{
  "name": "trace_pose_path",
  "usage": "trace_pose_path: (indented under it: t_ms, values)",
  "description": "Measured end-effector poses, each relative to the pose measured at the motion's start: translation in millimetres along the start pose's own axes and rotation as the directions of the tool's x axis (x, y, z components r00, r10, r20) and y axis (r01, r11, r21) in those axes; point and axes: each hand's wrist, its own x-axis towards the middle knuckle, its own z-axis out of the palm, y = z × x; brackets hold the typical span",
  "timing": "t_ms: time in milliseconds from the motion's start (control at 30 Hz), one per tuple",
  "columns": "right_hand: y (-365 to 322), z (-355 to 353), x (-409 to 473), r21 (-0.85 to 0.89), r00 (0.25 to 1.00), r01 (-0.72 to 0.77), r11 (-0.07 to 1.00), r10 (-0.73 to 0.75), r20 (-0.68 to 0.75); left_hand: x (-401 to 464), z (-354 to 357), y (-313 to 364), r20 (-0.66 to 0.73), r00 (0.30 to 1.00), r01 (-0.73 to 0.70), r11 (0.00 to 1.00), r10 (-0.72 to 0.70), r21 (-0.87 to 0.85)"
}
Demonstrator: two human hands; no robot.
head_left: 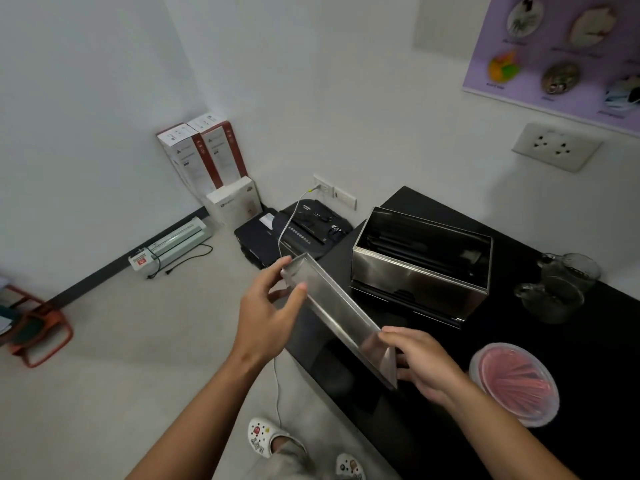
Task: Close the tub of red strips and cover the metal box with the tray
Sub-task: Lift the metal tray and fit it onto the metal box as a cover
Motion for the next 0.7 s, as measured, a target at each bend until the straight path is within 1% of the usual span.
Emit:
trace_pose_path:
  t_ms: [67,133,200,300,400,567,633,700]
  values:
    - [-1,5,-2,0.038,0.999,-0.013,0.999,0.011,0.042,3,-4,3,0.071,0.994,-0.087,0.995,0.083,0.049]
    - [-2,6,-3,0.137,0.997,-0.054,0.989,0.046,0.067,6,-8,2,0.138,0.983,-0.133,0.988,0.122,0.077]
    - [-6,5,-7,0.208,0.992,-0.096,0.973,0.075,0.106,11,-12,1,0.196,0.973,-0.137,0.988,0.120,0.076]
    - [-13,0,-16,0.220,0.983,-0.102,0.970,0.064,0.173,20,-18,0,0.245,0.963,-0.139,0.985,0.110,0.104]
    - [-21,-4,-23,0.216,0.975,-0.074,0.973,0.026,0.220,27,-22,-1,0.200,0.976,-0.112,0.989,0.091,0.098]
    - [-34,-12,-33,0.213,0.955,0.047,0.976,-0.107,0.278,34,-25,4,0.071,0.996,-0.054,0.997,0.049,0.064]
    - [-39,-15,-40,0.148,0.951,0.128,0.981,-0.164,0.264,37,-25,10,0.055,0.998,-0.041,0.998,0.039,0.054]
    - [-41,-15,-47,0.064,0.951,0.229,0.971,-0.237,0.200,40,-22,12,0.050,0.998,-0.043,0.998,0.041,0.050]
